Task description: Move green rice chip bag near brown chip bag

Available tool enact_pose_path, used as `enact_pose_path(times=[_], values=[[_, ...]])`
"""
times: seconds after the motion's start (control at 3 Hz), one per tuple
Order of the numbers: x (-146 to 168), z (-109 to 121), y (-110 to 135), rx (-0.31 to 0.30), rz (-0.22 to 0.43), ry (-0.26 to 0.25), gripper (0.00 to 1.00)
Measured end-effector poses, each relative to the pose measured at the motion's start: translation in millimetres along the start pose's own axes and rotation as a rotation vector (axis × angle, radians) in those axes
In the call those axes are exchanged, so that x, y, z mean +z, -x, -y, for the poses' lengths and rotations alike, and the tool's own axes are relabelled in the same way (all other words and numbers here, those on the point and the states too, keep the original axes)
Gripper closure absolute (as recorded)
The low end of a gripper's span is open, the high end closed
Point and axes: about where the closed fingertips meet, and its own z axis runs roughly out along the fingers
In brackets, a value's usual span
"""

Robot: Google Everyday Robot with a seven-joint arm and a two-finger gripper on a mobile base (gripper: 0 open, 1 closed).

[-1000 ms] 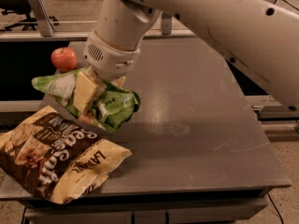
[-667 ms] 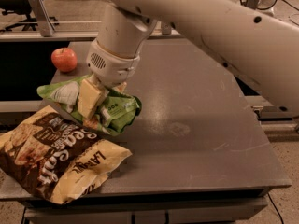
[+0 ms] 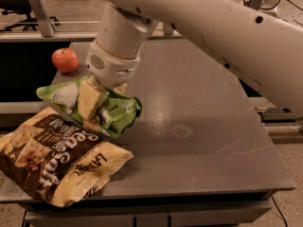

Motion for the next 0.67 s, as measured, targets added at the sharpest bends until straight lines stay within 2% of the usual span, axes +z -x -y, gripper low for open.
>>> enact_pose_path(times=[0.67], values=[[0.8,2.7,-2.0,-0.006,-0.004,0.002,0.14]])
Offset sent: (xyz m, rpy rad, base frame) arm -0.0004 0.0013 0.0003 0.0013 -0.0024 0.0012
